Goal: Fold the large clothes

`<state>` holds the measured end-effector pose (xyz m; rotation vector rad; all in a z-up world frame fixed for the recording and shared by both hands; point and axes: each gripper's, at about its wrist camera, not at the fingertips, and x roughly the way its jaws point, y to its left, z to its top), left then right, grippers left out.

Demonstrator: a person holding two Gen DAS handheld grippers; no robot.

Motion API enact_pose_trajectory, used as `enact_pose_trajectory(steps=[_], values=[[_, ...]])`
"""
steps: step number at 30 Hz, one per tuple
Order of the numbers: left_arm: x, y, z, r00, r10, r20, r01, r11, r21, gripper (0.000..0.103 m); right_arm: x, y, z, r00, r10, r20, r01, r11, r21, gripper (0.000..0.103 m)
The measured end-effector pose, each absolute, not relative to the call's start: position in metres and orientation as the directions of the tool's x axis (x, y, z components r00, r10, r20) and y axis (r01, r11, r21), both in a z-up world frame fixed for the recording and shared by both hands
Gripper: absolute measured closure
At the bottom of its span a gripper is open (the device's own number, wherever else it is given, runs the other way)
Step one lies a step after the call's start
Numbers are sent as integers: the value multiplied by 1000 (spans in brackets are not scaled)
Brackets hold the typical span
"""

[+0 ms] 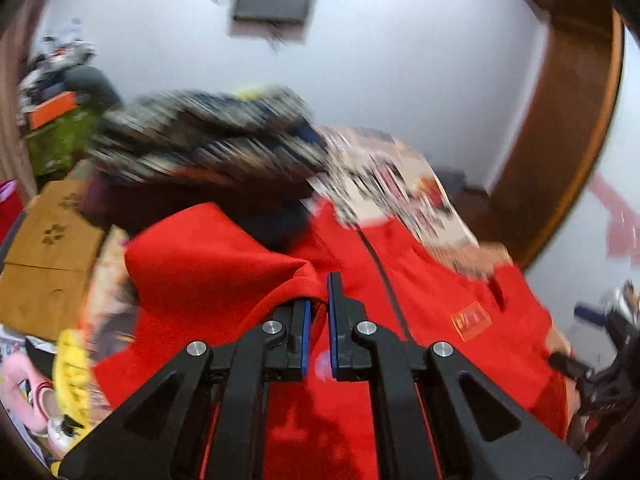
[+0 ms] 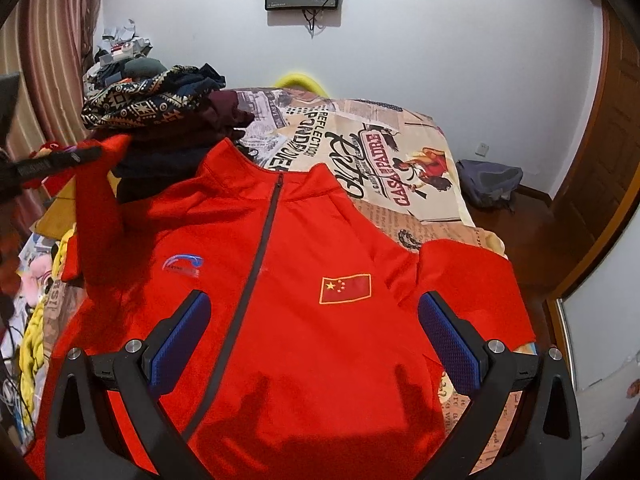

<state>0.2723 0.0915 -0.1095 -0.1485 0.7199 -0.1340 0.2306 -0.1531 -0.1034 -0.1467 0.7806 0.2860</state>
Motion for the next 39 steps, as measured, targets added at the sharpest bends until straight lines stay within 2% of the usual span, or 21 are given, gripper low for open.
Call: enact_pose_trajectory(steps=[8,14,18,20,22,27,32,39], values=[[282,6,-196,510,-226,-830,195,970,-144,97,232,-160,-120,630,195,-751,-323,946,-25,0],[272,-1,-228,409,-225,-885,194,968,-156,97,230,-156,-125,616,183,-766,-342,938,-51,0],[259,5,-214,427,-230,-875,213,966,-150,84,229,-149,-121,622,182,-762,-365,928,-76,0],[250,12,-202,460,-228,-858,212,967,-143,67,229,-141,-117,630,183,-754,-380,920,-95,0],[243,27,-187,499,-226,-837,202,969,-141,60,230,-132,-112,642,186,-744,-396,911,-115,0],[228,68,-150,603,-177,-778,130,984,-124,56,236,-96,-96,660,216,-720,-459,874,-158,0],[216,113,-121,701,-83,-708,38,996,-80,46,240,-47,-88,647,278,-710,-544,820,-176,0],[195,189,-117,731,37,-681,-117,991,-71,44,241,33,-111,543,355,-761,-698,694,-175,0]])
